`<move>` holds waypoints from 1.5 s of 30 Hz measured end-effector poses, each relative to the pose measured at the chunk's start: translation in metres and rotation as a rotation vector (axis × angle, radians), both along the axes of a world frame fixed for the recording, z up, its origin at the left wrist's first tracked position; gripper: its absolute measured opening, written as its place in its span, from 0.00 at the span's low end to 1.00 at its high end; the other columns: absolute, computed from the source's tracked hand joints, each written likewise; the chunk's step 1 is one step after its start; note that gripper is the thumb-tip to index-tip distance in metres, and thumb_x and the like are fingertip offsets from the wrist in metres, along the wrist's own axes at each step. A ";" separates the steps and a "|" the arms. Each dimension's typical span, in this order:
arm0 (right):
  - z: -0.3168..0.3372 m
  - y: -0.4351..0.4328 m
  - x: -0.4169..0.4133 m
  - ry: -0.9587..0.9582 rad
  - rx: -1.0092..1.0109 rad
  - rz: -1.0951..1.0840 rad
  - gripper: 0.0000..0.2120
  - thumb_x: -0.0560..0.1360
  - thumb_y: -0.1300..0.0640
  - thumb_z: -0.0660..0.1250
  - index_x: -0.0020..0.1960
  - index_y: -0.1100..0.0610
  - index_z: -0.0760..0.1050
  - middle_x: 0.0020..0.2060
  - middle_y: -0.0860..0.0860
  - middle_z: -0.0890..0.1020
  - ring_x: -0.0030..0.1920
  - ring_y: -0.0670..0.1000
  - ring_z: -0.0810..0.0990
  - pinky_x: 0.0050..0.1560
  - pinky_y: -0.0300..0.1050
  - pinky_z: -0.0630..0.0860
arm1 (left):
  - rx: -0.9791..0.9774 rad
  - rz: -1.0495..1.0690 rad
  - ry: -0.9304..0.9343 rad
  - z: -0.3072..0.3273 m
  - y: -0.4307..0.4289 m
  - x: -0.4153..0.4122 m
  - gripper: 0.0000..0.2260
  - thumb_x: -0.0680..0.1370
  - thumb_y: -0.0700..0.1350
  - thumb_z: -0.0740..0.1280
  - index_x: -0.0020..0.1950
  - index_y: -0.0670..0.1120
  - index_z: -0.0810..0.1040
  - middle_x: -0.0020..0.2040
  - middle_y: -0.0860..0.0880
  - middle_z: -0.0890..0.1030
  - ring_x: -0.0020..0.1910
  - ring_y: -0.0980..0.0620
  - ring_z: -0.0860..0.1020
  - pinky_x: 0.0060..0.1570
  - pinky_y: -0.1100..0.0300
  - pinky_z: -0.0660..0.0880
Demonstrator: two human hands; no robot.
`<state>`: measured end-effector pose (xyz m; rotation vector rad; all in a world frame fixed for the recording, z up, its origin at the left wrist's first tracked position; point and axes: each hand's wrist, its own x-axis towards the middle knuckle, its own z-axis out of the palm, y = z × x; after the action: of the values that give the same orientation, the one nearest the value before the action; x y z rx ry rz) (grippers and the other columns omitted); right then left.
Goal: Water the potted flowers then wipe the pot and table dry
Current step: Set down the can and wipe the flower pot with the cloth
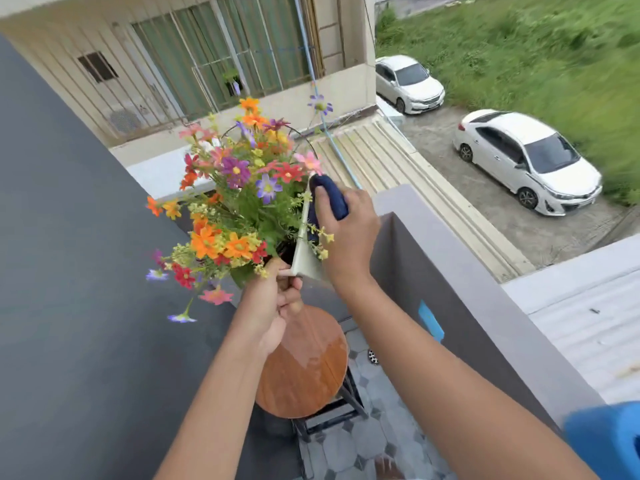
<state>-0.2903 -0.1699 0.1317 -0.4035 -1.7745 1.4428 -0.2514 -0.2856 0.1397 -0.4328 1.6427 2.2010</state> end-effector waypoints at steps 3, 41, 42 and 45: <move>-0.018 -0.012 0.035 0.038 0.035 0.133 0.08 0.75 0.56 0.72 0.53 0.57 0.83 0.40 0.53 0.80 0.42 0.51 0.79 0.44 0.44 0.72 | -0.005 0.025 0.006 0.005 -0.004 -0.007 0.12 0.77 0.42 0.58 0.33 0.46 0.66 0.27 0.48 0.69 0.16 0.60 0.57 0.18 0.66 0.51; -0.015 0.003 0.021 0.004 -0.240 0.042 0.09 0.80 0.56 0.66 0.42 0.48 0.76 0.38 0.51 0.79 0.39 0.41 0.76 0.43 0.37 0.71 | -0.148 -0.017 0.075 0.011 -0.012 0.026 0.10 0.82 0.39 0.54 0.42 0.41 0.70 0.24 0.47 0.75 0.17 0.58 0.59 0.16 0.67 0.54; -0.017 0.012 0.014 -0.022 -0.206 -0.001 0.10 0.80 0.56 0.66 0.41 0.47 0.74 0.37 0.49 0.77 0.38 0.39 0.74 0.42 0.32 0.67 | -0.132 -0.024 0.072 0.012 -0.011 0.029 0.11 0.82 0.39 0.53 0.42 0.41 0.70 0.24 0.47 0.75 0.17 0.59 0.59 0.17 0.68 0.54; -0.030 0.030 0.000 -0.134 -0.151 -0.034 0.10 0.81 0.56 0.65 0.41 0.51 0.73 0.40 0.52 0.77 0.38 0.34 0.73 0.40 0.28 0.64 | -0.112 -0.051 0.058 0.015 -0.014 0.030 0.11 0.82 0.38 0.54 0.41 0.42 0.70 0.24 0.47 0.75 0.17 0.59 0.58 0.16 0.68 0.53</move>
<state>-0.2907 -0.1402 0.1019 -0.6186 -1.7592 1.5624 -0.2217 -0.2992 0.1545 -0.3559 1.7942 2.1107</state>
